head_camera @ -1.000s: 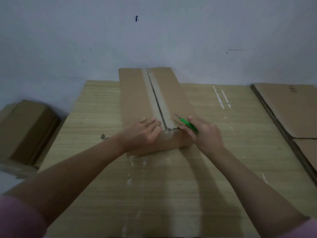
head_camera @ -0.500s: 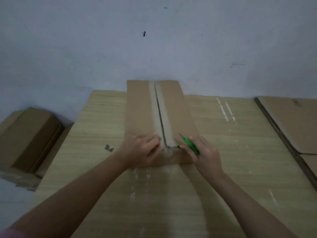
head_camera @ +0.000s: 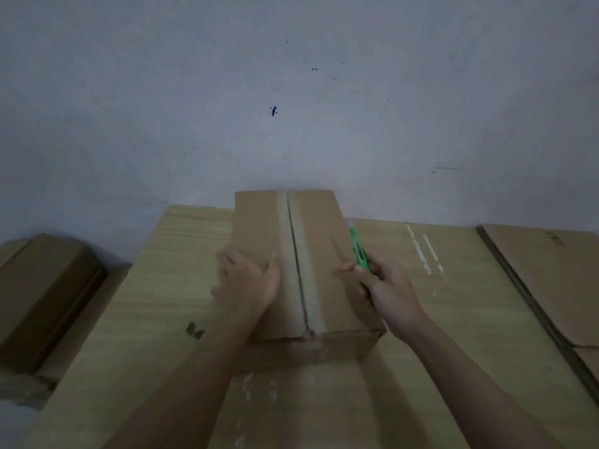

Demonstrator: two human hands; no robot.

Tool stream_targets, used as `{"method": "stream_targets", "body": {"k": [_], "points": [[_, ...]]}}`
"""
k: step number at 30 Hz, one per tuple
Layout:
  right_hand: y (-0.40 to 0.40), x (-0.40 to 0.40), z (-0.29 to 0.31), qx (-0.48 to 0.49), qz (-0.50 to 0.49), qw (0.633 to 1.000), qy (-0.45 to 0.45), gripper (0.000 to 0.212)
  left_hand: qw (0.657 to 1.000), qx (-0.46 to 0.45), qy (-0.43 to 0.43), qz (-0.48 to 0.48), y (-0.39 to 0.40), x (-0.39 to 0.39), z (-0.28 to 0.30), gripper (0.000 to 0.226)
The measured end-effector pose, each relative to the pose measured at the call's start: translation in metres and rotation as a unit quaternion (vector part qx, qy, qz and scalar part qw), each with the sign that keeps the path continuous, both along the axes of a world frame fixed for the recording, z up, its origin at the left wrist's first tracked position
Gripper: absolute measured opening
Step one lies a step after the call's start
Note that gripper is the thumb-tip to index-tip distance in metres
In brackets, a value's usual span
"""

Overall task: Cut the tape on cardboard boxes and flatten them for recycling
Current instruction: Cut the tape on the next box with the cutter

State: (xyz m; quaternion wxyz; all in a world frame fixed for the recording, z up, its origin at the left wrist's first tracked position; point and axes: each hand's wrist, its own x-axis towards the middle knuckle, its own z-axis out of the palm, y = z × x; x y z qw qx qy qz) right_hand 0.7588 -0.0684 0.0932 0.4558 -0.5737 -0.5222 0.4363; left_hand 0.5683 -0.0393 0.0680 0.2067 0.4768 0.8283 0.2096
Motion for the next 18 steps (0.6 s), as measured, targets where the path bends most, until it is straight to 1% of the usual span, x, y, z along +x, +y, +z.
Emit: {"method": "stream_targets", "body": {"k": [2, 4, 5, 7, 8, 9, 10, 11, 12, 13, 14, 15, 16, 17, 18], "points": [[0.002, 0.0, -0.003, -0.022, -0.012, 0.998, 0.05, 0.023, 0.996, 0.008, 0.066, -0.051, -0.006, -0.002, -0.008, 0.09], [0.003, 0.003, -0.007, -0.045, -0.018, 0.994, 0.097, 0.024, 0.99, 0.014, 0.093, -0.108, -0.021, -0.008, -0.01, 0.093], [0.003, 0.005, -0.007, -0.06, -0.024, 0.991, 0.121, 0.022, 0.983, 0.008, 0.108, -0.146, -0.031, -0.012, -0.01, 0.1], [0.003, 0.014, -0.009, -0.087, -0.049, 0.982, 0.162, 0.017, 0.959, -0.011, 0.138, -0.248, -0.048, -0.021, -0.007, 0.122], [0.003, 0.019, -0.009, -0.096, -0.071, 0.977, 0.176, 0.016, 0.943, -0.027, 0.137, -0.303, -0.054, -0.025, -0.006, 0.132], [0.003, 0.025, -0.008, -0.099, -0.093, 0.974, 0.183, 0.016, 0.925, -0.04, 0.131, -0.354, -0.055, -0.028, -0.004, 0.138], [0.004, 0.033, -0.009, -0.091, -0.117, 0.972, 0.18, 0.016, 0.903, -0.049, 0.127, -0.409, -0.051, -0.03, -0.004, 0.137], [0.003, 0.04, -0.009, -0.079, -0.142, 0.974, 0.159, 0.018, 0.876, -0.052, 0.126, -0.463, -0.043, -0.03, -0.004, 0.134], [0.003, 0.05, -0.012, -0.059, -0.167, 0.98, 0.094, 0.02, 0.848, -0.05, 0.134, -0.51, -0.03, -0.03, -0.003, 0.131], [-0.001, 0.059, -0.014, -0.037, -0.192, 0.981, -0.016, 0.021, 0.821, -0.045, 0.15, -0.549, -0.015, -0.028, 0.0, 0.128], [-0.005, 0.068, -0.017, -0.016, -0.214, 0.966, -0.145, 0.021, 0.797, -0.037, 0.176, -0.576, 0.0, -0.026, 0.001, 0.127], [-0.011, 0.075, -0.019, -0.004, -0.229, 0.939, -0.254, 0.021, 0.782, -0.027, 0.209, -0.587, 0.016, -0.022, 0.001, 0.127], [-0.018, 0.08, -0.02, 0.005, -0.247, 0.913, -0.324, 0.02, 0.775, -0.014, 0.246, -0.581, 0.029, -0.019, 0.002, 0.128], [-0.026, 0.082, -0.018, 0.012, -0.257, 0.896, -0.361, 0.019, 0.78, 0.0, 0.282, -0.559, 0.039, -0.014, 0.005, 0.128], [-0.032, 0.084, -0.018, 0.009, -0.262, 0.889, -0.375, 0.018, 0.792, 0.013, 0.315, -0.522, 0.046, -0.008, 0.009, 0.123]]}}
